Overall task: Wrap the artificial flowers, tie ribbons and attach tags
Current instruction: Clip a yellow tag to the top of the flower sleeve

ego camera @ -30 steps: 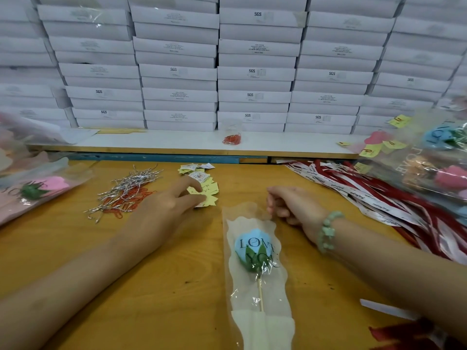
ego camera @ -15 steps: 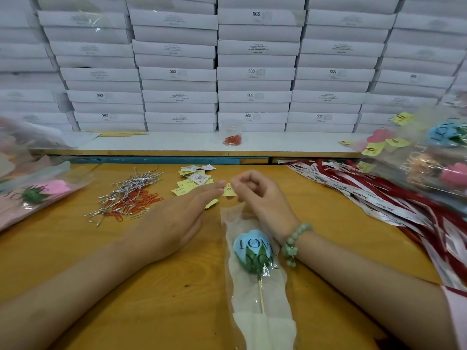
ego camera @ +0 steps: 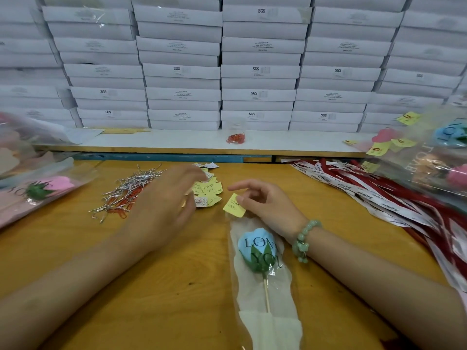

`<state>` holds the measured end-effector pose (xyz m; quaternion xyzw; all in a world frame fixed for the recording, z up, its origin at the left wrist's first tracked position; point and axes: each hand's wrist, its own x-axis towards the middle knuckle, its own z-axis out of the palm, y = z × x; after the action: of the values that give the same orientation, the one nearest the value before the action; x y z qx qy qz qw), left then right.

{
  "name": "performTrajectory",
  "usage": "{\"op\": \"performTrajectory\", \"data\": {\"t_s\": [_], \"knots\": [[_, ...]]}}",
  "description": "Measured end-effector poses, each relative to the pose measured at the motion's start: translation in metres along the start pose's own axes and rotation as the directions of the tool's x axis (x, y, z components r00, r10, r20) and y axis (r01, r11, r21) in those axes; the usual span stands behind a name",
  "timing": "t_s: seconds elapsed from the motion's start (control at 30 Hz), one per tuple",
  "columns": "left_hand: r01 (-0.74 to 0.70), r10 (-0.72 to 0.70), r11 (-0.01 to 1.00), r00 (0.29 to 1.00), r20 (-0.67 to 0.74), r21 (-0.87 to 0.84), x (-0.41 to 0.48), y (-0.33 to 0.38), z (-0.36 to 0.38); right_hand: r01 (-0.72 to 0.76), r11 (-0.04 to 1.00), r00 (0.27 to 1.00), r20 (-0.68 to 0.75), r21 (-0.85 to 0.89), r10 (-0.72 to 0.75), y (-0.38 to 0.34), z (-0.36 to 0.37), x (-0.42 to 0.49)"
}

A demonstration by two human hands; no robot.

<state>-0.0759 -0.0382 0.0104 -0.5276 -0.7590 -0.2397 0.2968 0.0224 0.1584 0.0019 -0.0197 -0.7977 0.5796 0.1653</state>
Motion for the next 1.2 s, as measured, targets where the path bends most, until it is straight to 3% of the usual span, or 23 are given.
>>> {"op": "performTrajectory", "data": {"t_s": [0.1, 0.27, 0.47, 0.77, 1.0, 1.2], "knots": [[0.313, -0.33, 0.936, 0.939, -0.094, -0.163, 0.005, -0.026, -0.005, -0.031, 0.999, 0.999, 0.028, -0.031, 0.031, 0.001, 0.0, 0.001], [0.505, -0.502, 0.863, 0.852, 0.145, 0.021, 0.001, -0.074, -0.014, -0.048, 0.999, 0.999, 0.002, -0.012, 0.048, 0.002, 0.0, 0.002], [0.458, -0.503, 0.864, 0.801, 0.325, 0.209, -0.011, -0.082, -0.006, -0.047, 0.999, 0.999, 0.006, 0.016, 0.047, 0.004, 0.0, 0.004], [0.368, -0.421, 0.901, 0.871, 0.254, 0.231, -0.011, -0.075, -0.01, -0.063, 0.998, 0.998, 0.019, -0.008, 0.063, 0.004, 0.0, 0.003], [0.354, -0.426, 0.888, 0.874, 0.233, 0.293, -0.01, -0.07, -0.013, -0.043, 0.999, 0.999, 0.011, -0.026, 0.044, 0.003, -0.001, 0.002], [0.346, -0.382, 0.907, 0.916, 0.125, 0.241, -0.01, -0.069, -0.013, -0.046, 0.999, 0.999, -0.003, 0.007, 0.046, 0.004, -0.004, 0.0]]}}
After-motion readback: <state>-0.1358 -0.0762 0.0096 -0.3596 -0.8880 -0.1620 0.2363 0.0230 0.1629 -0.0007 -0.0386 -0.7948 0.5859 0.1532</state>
